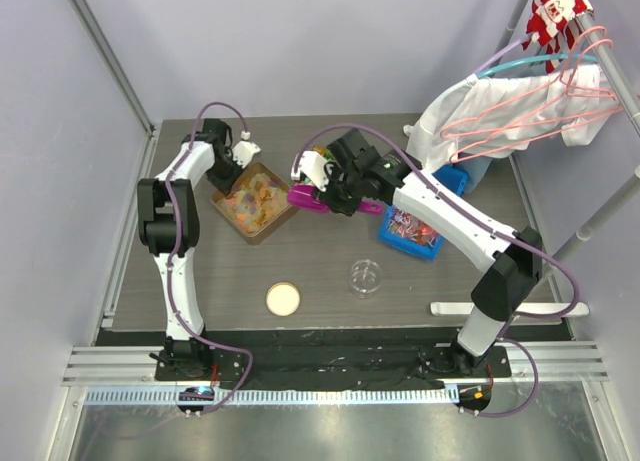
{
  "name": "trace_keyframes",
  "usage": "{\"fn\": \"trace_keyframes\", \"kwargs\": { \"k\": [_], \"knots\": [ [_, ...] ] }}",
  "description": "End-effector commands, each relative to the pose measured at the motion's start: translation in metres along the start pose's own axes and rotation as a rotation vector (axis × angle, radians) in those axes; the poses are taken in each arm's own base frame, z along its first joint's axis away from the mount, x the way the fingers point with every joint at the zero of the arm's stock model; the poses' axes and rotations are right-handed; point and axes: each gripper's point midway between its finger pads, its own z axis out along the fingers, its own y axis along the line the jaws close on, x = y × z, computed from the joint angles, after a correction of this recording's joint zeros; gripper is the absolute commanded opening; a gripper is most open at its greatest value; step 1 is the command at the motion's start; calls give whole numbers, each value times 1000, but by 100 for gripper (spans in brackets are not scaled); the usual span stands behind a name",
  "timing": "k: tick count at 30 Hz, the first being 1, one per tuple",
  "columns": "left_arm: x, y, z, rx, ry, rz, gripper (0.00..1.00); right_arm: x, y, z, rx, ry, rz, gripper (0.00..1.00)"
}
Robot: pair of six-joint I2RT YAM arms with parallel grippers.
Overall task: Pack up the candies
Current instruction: Move the storage box to the center of the board, then pick up the storage box at the center of the board, then scoop the fake candies from the storage box.
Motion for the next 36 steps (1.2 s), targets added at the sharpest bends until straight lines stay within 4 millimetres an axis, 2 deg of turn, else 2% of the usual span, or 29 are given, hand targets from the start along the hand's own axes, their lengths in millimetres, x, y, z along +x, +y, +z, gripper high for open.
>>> {"fn": "trace_keyframes", "kwargs": {
  "k": [1,2,3,4,5,6,7,9,10,11,14,24,30,32,36],
  "knots": [
    [8,-10,14,47,28,7,0,-31,-17,2,63,-17,45,1],
    [8,-12,14,55,24,2,0,-30,-15,15,50,13,46,1],
    [7,-14,12,59,17,-19,0,-27,-14,18,43,48,51,1],
    [6,-15,10,62,10,-34,0,-41,-23,13,66,25,58,1],
    [3,-17,8,70,1,-47,0,-44,-24,15,66,36,57,1],
    [1,-21,6,84,-13,-74,0,-35,-20,29,36,97,60,1],
    [-4,-21,0,84,-34,-86,0,-51,-26,23,52,63,54,1],
    [-10,-27,-6,108,-66,-118,0,-46,-30,38,62,118,52,1],
    [-17,-30,-14,125,-98,-128,0,-54,-35,37,80,104,51,1],
    [-19,-35,-15,146,-109,-138,0,-54,-36,41,83,113,43,1],
    [-27,-39,-26,167,-146,-172,0,-52,-33,57,83,146,10,1],
    [-41,-11,-58,-23,-233,-208,0,-34,-27,102,89,245,-32,1],
    [-41,-6,-65,-60,-242,-201,0,-37,-23,113,80,235,-18,1],
    [-48,-5,-73,-74,-270,-195,0,-36,-22,117,80,238,-15,1],
    [-54,-13,-82,-78,-299,-168,0,-37,-23,123,90,237,-12,1]
  ]
}}
